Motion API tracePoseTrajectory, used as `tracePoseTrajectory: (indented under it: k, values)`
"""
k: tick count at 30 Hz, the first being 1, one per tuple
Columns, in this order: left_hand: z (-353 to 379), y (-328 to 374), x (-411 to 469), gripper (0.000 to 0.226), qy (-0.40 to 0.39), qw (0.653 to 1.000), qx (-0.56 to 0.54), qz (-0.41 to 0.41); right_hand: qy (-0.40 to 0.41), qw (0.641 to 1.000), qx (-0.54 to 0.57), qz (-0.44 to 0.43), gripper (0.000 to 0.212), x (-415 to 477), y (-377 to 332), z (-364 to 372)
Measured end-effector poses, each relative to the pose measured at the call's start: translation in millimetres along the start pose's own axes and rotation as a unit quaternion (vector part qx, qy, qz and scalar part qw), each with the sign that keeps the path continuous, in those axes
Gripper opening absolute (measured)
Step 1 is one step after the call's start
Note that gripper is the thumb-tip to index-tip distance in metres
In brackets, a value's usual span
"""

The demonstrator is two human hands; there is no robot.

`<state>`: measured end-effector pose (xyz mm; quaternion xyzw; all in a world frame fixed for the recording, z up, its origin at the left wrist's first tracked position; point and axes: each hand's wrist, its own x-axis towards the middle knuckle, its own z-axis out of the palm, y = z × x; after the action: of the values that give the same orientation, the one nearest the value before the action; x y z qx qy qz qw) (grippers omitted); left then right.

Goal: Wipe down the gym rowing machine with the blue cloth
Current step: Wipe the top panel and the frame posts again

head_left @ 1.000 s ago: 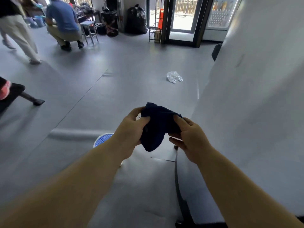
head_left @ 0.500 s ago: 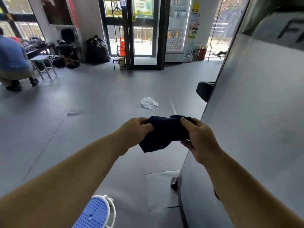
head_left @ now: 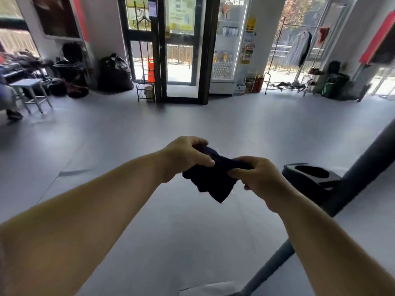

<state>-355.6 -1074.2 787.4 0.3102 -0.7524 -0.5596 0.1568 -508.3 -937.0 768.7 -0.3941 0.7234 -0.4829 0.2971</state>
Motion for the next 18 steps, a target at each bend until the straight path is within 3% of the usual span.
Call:
tracePoseTrajectory:
  k: [1,3,6,10,12,15,18]
  values:
    - [-10,3,18,0.046,0.000,0.998,0.056,0.011,0.033,0.999,-0.014,-0.011,0.015,24,-2,0]
    - [-28,11,53,0.029,0.012,0.986,0.161,0.042,0.087,0.995,-0.028,-0.025,0.012,67,-11,0]
    - [-58,16,114,0.006,0.019,0.969,0.235,0.076,0.113,0.993,-0.026,-0.032,0.010,126,-24,0]
    - [-87,21,221,0.005,0.003,0.982,0.160,0.103,0.152,0.988,0.007,-0.022,0.005,206,-37,-13]
    - [-90,29,278,0.006,-0.043,0.989,0.094,0.110,0.187,0.980,0.062,-0.029,0.006,246,-37,-26]
    - [-83,50,362,0.006,-0.132,0.984,-0.025,0.116,0.254,0.954,0.158,-0.014,0.006,298,-36,-49]
    - [-58,72,432,0.013,-0.184,0.977,-0.053,0.096,0.322,0.920,0.224,0.024,0.008,333,-29,-77]
